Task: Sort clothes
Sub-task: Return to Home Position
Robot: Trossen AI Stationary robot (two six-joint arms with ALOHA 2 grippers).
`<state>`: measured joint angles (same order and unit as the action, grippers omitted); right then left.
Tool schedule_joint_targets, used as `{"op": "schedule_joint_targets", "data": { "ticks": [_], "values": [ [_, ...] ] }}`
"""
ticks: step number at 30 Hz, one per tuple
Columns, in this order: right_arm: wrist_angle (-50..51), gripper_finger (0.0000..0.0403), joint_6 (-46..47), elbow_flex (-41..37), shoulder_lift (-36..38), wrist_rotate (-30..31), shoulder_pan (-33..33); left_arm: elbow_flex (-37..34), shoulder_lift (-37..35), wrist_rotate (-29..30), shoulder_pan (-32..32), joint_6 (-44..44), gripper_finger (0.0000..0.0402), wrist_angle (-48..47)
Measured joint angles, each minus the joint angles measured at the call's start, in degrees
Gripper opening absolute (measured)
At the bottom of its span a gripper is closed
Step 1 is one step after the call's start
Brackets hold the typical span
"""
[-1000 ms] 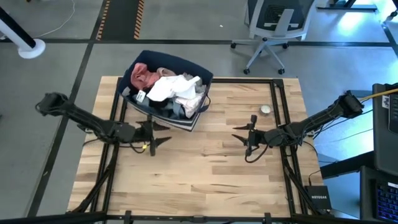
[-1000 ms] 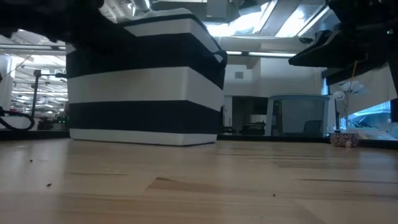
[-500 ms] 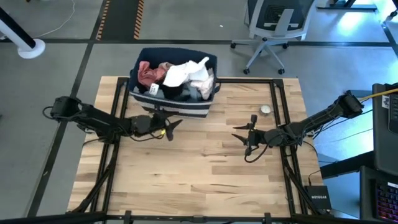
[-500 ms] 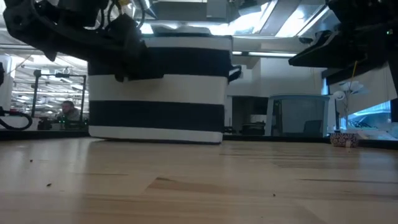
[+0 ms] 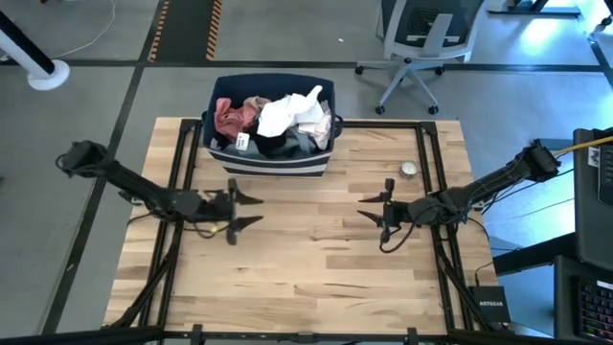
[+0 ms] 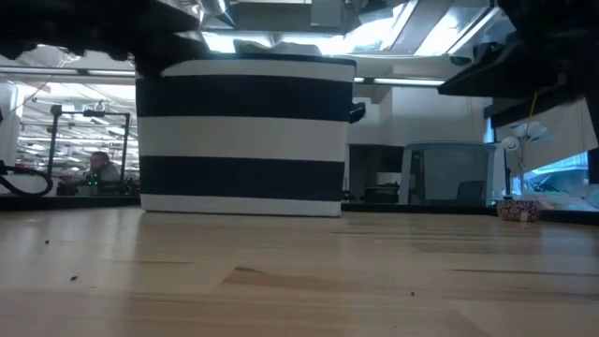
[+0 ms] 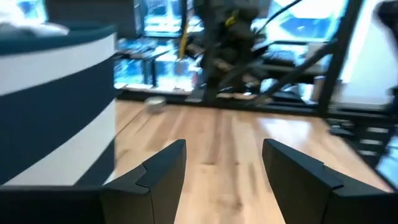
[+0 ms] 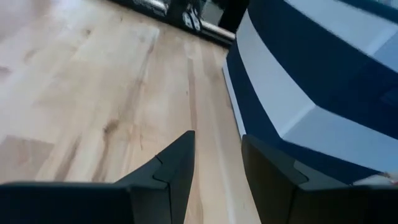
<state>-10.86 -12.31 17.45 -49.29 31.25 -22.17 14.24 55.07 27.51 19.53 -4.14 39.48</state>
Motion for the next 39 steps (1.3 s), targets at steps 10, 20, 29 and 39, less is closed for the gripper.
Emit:
{"op": "schedule_joint_targets", "data": {
  "ticks": [10,20,29,39],
  "values": [
    [-4.5,0.0149,-6.5,-3.6,2.5,-4.3,0.2,-10.6,-17.5,6.3,3.4,0.7,0.0208,0.0],
    [-7.7,0.0149,-10.0,-13.9,19.6,-5.0,0.2,-12.1,-22.1,6.3,3.4,0.0,0.0208,-3.9],
    [5.9,0.0149,-16.5,-14.6,42.9,-11.3,0.1,-12.1,-22.1,6.3,3.4,-1.0,0.0208,-5.1],
    [10.2,0.0149,-19.8,-15.9,48.7,-10.7,0.2,-12.1,-22.0,6.3,3.4,-2.7,0.0208,-7.6]
  ]
}}
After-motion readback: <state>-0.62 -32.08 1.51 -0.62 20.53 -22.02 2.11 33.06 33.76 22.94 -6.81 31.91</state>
